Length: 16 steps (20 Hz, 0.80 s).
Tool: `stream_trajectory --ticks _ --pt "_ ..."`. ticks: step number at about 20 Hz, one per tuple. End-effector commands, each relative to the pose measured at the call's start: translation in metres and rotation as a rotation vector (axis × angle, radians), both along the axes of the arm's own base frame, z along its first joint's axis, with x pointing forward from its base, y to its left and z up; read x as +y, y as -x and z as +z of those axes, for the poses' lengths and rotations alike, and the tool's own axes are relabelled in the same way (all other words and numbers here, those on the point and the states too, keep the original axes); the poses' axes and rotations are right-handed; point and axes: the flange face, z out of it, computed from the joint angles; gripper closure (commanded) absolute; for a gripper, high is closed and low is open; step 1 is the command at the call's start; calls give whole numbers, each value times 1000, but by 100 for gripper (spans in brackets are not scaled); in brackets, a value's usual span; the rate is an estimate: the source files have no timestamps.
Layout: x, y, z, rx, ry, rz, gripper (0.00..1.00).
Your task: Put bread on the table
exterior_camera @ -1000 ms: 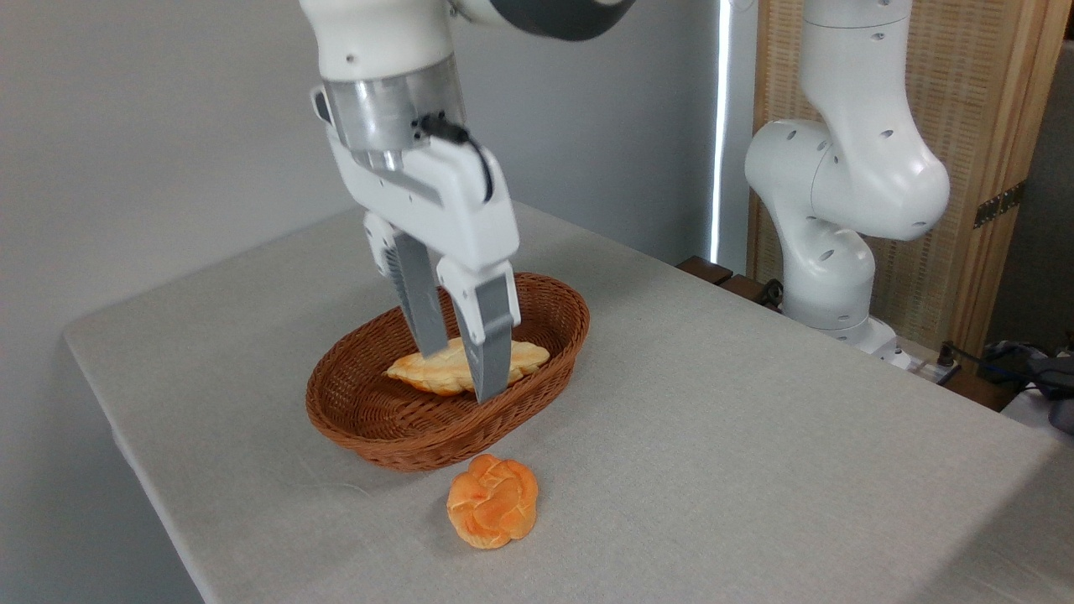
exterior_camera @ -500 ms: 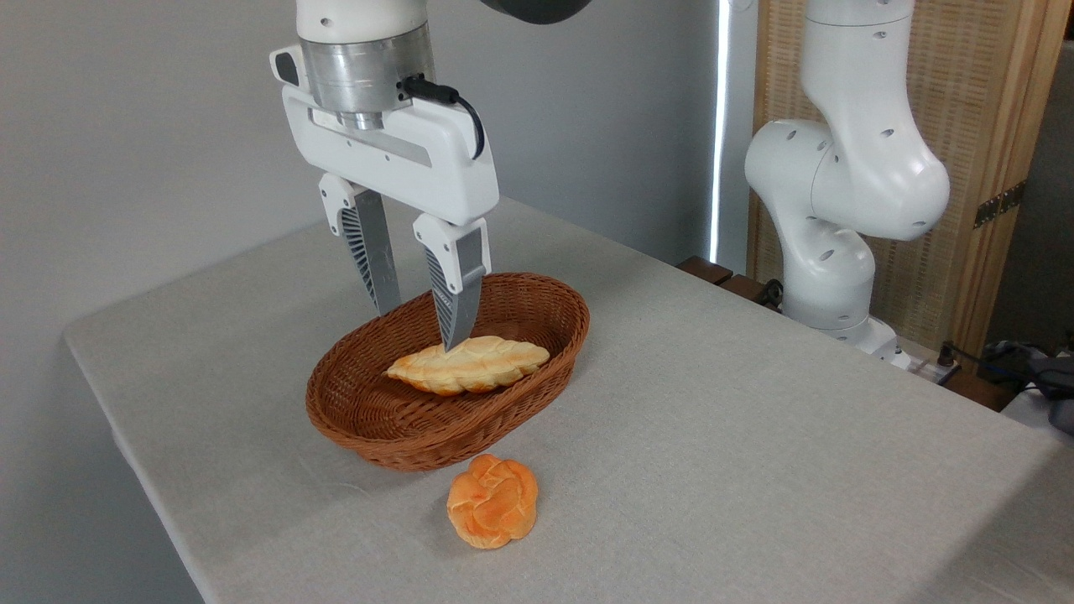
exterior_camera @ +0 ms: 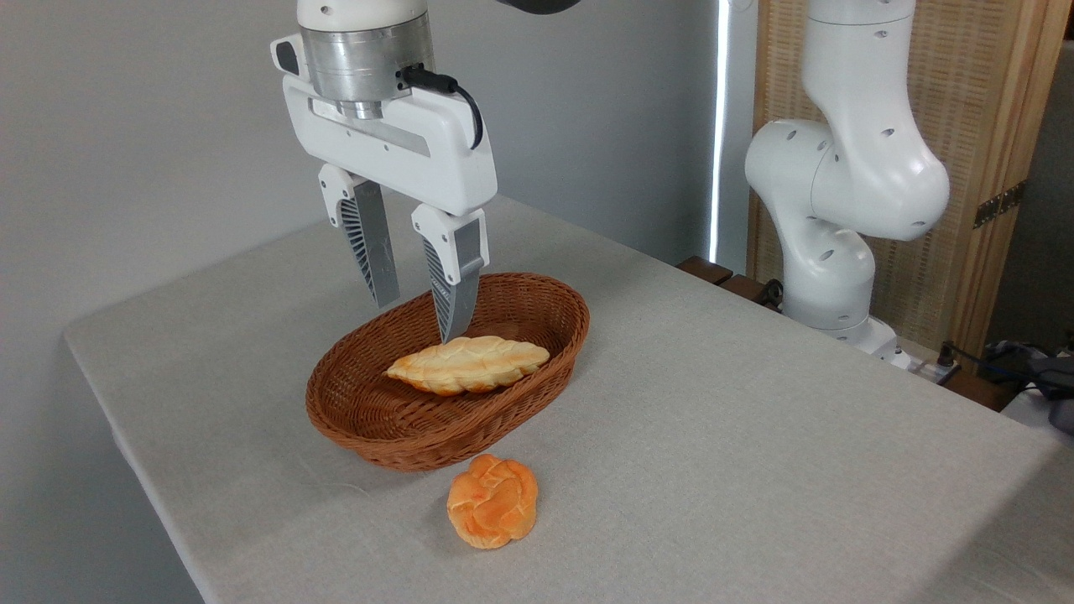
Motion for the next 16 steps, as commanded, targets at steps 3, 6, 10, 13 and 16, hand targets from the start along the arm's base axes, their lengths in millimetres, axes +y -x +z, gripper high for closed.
stream_trajectory --ticks 3,6,10,13,16 --pt "-6 6 -1 12 4 -13 0" --pt "-6 7 -1 11 3 -17 0" --pt "-5 7 -2 9 0 -113 0" --pt "-5 7 -2 9 0 -115 0" --pt "-5 7 -2 9 0 -118 0"
